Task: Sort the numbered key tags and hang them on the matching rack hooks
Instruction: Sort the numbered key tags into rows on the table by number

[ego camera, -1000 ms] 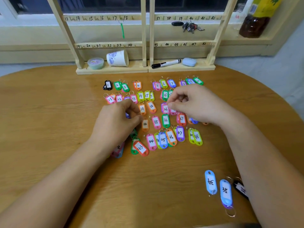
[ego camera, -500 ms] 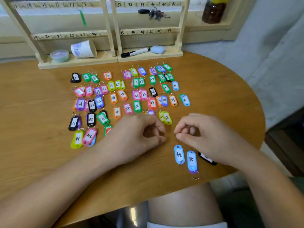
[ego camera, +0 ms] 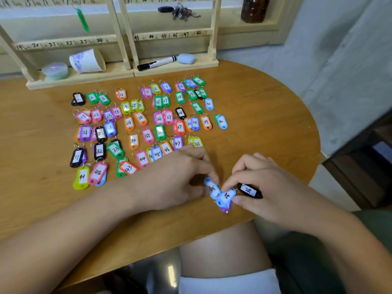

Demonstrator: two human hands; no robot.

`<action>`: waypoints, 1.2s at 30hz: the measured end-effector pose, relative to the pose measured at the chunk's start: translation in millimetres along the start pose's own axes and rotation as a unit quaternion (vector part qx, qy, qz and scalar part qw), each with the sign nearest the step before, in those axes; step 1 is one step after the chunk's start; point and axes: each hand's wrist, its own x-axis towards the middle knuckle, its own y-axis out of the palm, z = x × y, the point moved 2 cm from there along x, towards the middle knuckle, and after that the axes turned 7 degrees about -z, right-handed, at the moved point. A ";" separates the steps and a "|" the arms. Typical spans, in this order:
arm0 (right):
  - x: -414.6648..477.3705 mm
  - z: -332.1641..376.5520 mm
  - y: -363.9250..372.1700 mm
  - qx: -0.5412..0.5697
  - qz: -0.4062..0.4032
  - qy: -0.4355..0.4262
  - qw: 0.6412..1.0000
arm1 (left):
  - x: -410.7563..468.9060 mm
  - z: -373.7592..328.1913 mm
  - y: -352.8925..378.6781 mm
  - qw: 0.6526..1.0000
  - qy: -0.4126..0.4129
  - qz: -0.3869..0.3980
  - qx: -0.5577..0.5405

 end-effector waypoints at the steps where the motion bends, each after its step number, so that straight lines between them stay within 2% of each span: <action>1: 1.7 -0.1 -0.8 -0.001 0.002 0.001 1.000 | -0.2 0.6 -0.6 1.000 -0.002 0.001 0.003; 7: 15.7 5.1 -4.1 -0.010 0.016 0.008 1.000 | -2.2 5.7 -11.9 0.999 -0.047 0.007 0.013; 11: 23.5 8.2 -11.4 0.033 0.006 0.030 0.999 | -11.0 14.1 -23.9 0.993 -0.109 -0.044 -0.016; 15: 40.6 9.9 -16.4 0.177 -0.047 0.061 0.981 | -25.4 26.7 -37.5 0.949 -0.214 -0.140 -0.185; 18: 59.6 10.7 -15.3 0.235 -0.086 0.060 0.966 | -36.4 34.5 -45.8 0.917 -0.246 -0.176 -0.261; 22: 84.6 12.4 -12.1 0.224 -0.090 0.033 0.970 | -50.5 48.9 -55.0 0.899 -0.271 -0.215 -0.270; 25: 105.4 15.4 -10.6 0.268 -0.069 0.038 0.960 | -60.4 59.9 -65.4 0.879 -0.277 -0.264 -0.285; 30: 141.1 25.4 -9.6 0.284 -0.079 0.016 0.956 | -79.4 76.9 -84.0 0.857 -0.300 -0.332 -0.254; 36: 187.0 37.1 -3.4 0.275 -0.058 0.004 0.960 | -89.0 90.6 -97.2 0.814 -0.330 -0.409 -0.248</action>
